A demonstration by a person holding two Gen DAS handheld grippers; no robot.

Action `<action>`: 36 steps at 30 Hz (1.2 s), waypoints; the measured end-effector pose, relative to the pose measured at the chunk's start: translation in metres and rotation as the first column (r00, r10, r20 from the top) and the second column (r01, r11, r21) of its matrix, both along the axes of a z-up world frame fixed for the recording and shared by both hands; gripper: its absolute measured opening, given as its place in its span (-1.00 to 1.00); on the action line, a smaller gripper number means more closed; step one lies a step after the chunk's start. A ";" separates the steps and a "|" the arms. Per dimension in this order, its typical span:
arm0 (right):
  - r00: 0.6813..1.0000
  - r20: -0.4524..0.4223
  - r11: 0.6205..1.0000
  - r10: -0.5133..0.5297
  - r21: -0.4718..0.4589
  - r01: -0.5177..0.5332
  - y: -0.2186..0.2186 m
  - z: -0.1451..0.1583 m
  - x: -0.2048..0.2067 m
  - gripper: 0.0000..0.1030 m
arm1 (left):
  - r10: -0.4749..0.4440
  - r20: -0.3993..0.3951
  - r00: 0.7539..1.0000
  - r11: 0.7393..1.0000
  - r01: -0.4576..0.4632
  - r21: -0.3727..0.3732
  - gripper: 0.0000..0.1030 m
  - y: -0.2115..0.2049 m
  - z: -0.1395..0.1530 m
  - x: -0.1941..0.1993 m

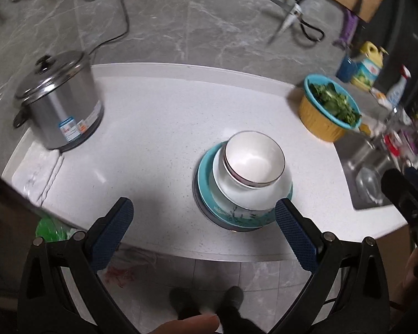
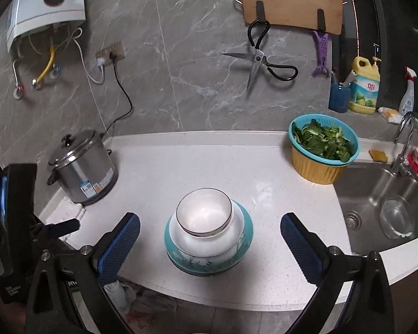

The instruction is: Organize plates and bowls

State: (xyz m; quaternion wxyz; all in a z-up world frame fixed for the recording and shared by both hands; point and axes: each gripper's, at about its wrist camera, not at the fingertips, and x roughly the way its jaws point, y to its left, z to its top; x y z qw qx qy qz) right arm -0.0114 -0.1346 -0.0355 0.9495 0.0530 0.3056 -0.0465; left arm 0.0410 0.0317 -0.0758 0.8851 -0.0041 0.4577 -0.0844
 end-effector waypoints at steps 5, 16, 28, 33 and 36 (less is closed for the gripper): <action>0.999 -0.033 0.999 -0.041 0.004 0.041 -0.017 0.005 -0.010 1.00 | 0.014 0.017 1.000 1.000 -0.014 0.010 1.00 -0.010 0.013 -0.008; 0.986 -0.119 0.992 -0.115 0.041 0.121 -0.047 0.002 -0.010 1.00 | 0.003 0.070 0.998 0.998 -0.008 0.059 1.00 -0.026 0.041 -0.021; 0.984 -0.140 0.993 -0.113 0.025 0.118 -0.042 0.003 -0.004 1.00 | 0.011 0.051 0.999 0.997 -0.015 0.076 1.00 -0.024 0.044 -0.022; 0.982 -0.158 0.994 -0.107 0.017 0.111 -0.037 0.001 -0.001 1.00 | 0.015 0.049 0.999 0.997 -0.019 0.076 1.00 -0.023 0.042 -0.022; 0.981 -0.163 0.995 -0.102 0.006 0.104 -0.034 0.001 0.001 1.00 | 0.013 0.052 0.999 0.997 -0.017 0.079 1.00 -0.023 0.042 -0.022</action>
